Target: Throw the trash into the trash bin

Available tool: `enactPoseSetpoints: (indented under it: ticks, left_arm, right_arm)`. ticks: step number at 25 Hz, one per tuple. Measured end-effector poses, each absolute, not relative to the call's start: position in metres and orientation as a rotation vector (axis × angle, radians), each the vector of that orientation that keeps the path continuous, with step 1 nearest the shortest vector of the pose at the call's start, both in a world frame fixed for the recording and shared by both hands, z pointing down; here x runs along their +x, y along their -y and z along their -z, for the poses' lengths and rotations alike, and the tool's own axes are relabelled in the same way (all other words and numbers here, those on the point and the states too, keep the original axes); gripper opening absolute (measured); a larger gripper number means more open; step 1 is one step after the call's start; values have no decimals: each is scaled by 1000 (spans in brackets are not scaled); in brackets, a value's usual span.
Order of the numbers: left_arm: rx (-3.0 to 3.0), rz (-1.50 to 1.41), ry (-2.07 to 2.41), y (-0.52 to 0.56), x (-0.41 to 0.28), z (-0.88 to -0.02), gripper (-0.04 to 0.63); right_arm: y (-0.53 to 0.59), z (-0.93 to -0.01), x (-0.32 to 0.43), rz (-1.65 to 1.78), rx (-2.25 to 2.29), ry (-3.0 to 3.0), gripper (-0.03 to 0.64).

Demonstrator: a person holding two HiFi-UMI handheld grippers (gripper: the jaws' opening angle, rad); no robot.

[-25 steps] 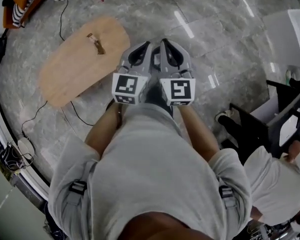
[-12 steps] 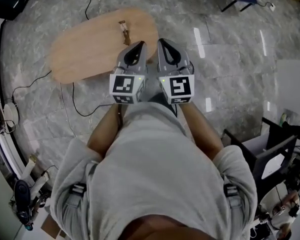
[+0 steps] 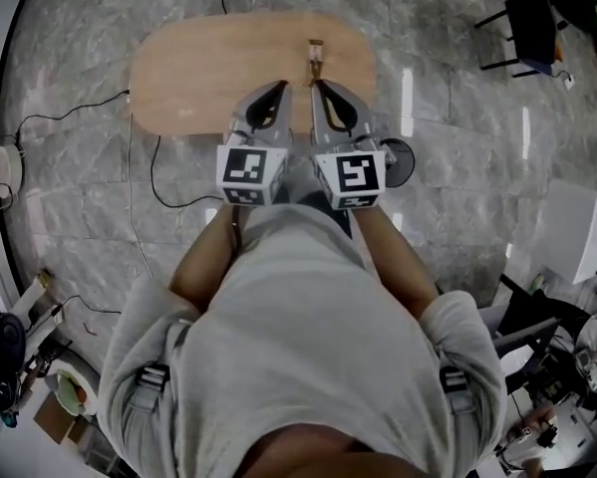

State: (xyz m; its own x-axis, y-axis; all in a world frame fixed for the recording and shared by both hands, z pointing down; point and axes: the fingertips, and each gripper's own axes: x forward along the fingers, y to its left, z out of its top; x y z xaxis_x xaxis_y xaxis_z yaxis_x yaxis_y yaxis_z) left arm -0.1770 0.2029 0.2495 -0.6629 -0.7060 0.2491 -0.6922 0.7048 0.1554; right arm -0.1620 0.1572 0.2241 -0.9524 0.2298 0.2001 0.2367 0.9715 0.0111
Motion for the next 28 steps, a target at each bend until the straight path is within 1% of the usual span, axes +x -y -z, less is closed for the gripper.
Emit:
enactPoseSetpoints:
  ticks: [5, 9, 14, 21, 25, 28]
  left_arm:
    - [1146, 71, 2570, -239, -208, -267, 17]
    - [1173, 131, 2512, -245, -221, -285, 17]
    - [1198, 140, 2430, -218, -245, -320, 17]
    - [1162, 91, 2367, -185, -306, -346, 17]
    - [1153, 51, 2323, -159, -339, -373, 17]
    - [1125, 36, 2299, -144, -353, -402, 17]
  right_arm:
    - [-191, -243, -186, 42, -287, 2880, 8]
    - [-195, -258, -195, 70, -226, 2825, 8]
    - [-166, -288, -211, 39, -155, 2750, 8]
    - [-128, -323, -269, -95, -133, 2689, 8]
    - [-108, -359, -297, -149, -159, 2641, 8]
    - [-95, -387, -310, -130, -191, 2608, 8]
